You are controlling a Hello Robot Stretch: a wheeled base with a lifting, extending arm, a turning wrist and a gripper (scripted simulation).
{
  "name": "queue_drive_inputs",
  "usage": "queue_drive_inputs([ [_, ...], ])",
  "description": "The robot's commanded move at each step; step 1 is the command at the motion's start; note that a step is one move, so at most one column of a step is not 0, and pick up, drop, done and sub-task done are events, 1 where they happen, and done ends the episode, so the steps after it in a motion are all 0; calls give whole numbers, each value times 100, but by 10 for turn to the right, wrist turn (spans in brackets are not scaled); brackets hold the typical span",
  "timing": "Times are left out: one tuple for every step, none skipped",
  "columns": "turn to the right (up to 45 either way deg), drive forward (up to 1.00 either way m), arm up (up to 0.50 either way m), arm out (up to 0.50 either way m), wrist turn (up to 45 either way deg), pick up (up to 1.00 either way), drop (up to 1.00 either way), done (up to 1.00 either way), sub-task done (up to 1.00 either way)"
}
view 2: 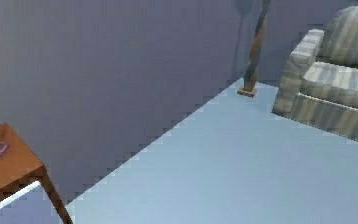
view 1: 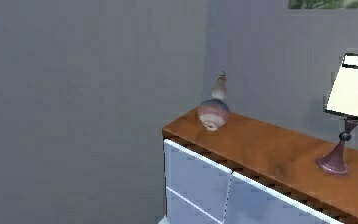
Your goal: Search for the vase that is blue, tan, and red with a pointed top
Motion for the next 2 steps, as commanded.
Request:
queue_drive_inputs([
  [0,15,0,0,0,0,0,0,0],
  [90,0,0,0,0,0,0,0,0],
])
